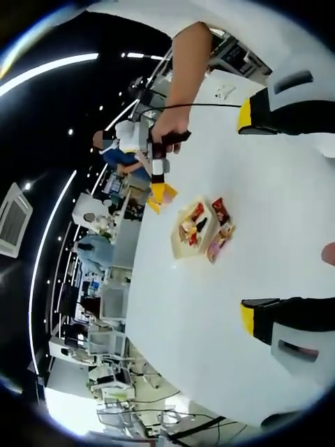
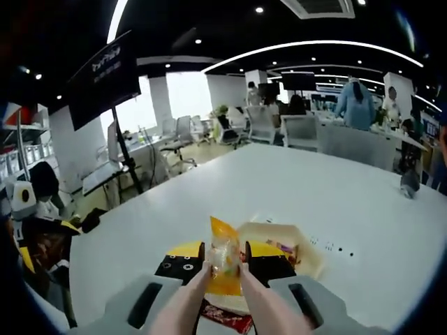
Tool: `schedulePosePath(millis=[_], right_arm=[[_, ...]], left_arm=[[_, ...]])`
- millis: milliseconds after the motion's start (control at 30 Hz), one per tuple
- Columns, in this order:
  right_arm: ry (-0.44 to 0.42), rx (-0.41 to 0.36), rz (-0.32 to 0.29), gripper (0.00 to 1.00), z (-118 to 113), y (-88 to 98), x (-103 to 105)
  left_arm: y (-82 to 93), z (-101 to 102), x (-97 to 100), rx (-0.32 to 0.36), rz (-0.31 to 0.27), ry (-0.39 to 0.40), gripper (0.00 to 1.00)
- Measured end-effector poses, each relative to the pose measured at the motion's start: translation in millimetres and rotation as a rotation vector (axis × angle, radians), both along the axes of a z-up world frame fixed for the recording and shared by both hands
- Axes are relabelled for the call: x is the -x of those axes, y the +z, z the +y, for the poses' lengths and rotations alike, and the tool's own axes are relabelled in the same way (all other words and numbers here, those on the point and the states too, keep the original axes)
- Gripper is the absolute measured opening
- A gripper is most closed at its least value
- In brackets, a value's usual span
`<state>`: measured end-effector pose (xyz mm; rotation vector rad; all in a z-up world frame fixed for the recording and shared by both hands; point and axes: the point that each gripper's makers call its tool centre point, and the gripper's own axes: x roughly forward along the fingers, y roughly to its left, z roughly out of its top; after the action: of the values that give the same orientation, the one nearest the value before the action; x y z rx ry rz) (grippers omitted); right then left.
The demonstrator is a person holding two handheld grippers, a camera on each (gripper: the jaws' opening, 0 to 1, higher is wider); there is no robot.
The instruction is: Place the target food into the container with the food tongs after gripping and lifting it, then release it inside without dropping or visibly crushing the food.
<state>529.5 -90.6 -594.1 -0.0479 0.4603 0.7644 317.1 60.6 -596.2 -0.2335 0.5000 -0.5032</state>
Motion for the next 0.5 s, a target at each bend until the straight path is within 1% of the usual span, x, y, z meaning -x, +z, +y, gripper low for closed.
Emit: schedulePosePath(millis=[100, 167, 200, 333, 400, 500], right_arm=[[0.006, 0.009, 0.004, 0.22, 3.4, -2.5, -2.1], [0.013, 0.028, 0.005, 0.22, 9.0, -7.0, -6.9], [0.012, 0.024, 0.01, 0.22, 10.5, -8.5, -9.0], [0.011, 0.02, 0.022, 0.22, 14.1, -13.2, -12.7], [0.008, 0.037, 0.013, 0.22, 13.7, -16.0, -19.8], [-0.001, 0.046, 0.008, 0.22, 11.4, -17.3, -25.3]], left_arm=[[2.3, 5.5, -1.6, 0.001, -0.007, 0.014, 0.98], [4.6, 9.8, -4.1, 0.021, -0.017, 0.04, 0.98], [4.0, 10.5, -4.2, 0.026, -0.012, 0.041, 0.98], [1.1, 12.2, -2.7, -0.011, -0.001, 0.029, 0.98], [2.4, 17.0, -3.7, 0.008, -0.004, 0.052, 0.98], [1.3, 18.1, -3.8, 0.005, 0.001, 0.059, 0.98]])
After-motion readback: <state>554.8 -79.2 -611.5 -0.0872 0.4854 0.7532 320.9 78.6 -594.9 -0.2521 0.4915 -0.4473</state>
